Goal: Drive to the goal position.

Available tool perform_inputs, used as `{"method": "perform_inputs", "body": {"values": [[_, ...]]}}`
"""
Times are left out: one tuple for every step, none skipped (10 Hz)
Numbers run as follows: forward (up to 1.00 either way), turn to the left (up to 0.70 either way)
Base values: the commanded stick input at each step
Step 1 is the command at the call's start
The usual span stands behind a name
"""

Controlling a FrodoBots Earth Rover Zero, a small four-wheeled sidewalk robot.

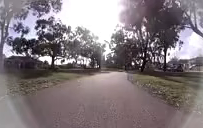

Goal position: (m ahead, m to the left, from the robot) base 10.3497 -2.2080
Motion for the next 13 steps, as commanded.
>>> {"method": "perform_inputs", "body": {"values": [[0.7,0.0],[0.7,0.0],[0.7,0.0],[0.7,0.0],[0.7,0.0],[0.7,0.0],[0.7,0.0],[0.7,0.0],[0.7,0.0],[0.7,0.0],[0.7,0.0],[0.7,0.0],[0.7,0.0]]}}
